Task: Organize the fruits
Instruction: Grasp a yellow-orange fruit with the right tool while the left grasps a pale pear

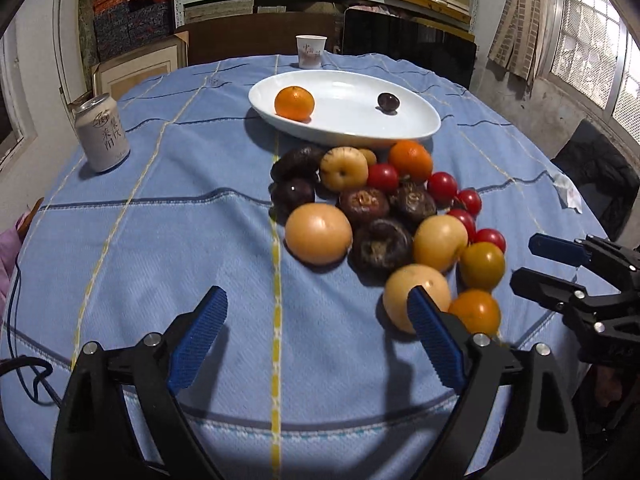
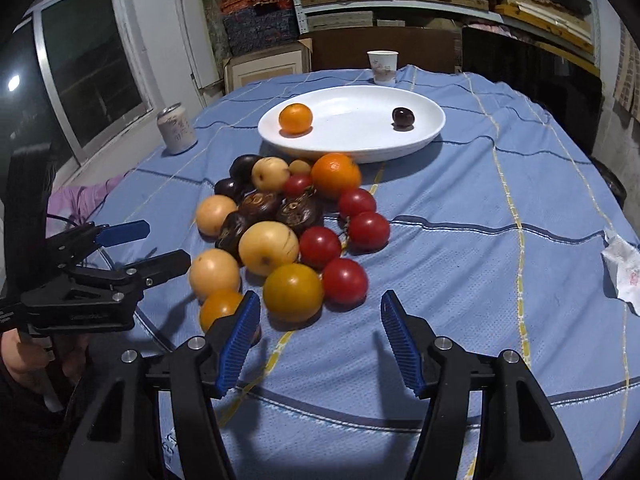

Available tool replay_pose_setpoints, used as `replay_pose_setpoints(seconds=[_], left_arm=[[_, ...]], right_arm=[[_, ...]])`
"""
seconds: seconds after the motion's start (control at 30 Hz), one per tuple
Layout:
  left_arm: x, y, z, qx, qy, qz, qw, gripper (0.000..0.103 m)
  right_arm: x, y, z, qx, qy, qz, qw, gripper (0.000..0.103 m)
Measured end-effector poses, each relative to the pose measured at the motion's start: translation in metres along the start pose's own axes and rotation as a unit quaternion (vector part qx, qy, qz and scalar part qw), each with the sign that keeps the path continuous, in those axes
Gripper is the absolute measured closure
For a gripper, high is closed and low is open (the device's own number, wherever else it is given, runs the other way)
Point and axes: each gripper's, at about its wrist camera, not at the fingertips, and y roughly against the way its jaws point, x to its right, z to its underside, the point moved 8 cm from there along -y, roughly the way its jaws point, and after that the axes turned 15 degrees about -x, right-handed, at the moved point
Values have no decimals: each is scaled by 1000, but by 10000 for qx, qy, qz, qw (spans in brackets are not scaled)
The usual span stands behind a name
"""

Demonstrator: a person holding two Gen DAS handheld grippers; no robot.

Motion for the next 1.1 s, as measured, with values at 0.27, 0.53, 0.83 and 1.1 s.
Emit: replay_pose_setpoints(seconds=[0.27, 0.53, 0.83, 1.1], left_arm=[[5, 8, 6, 30, -40, -21, 10000, 14], [8, 6, 5, 43, -93, -45, 9999, 14], [10, 8, 4, 74, -110, -30, 9999, 14], [15, 9, 5, 57, -176, -20, 9998, 14]], right_arm=[[-10, -6, -4, -20, -91, -124, 9999, 47], [-19, -15, -10, -46, -240, -443, 9987, 50], [-14, -21, -11, -447, -734, -1012, 9911, 48], [-10, -21, -10, -312, -831, -981, 9912, 66]])
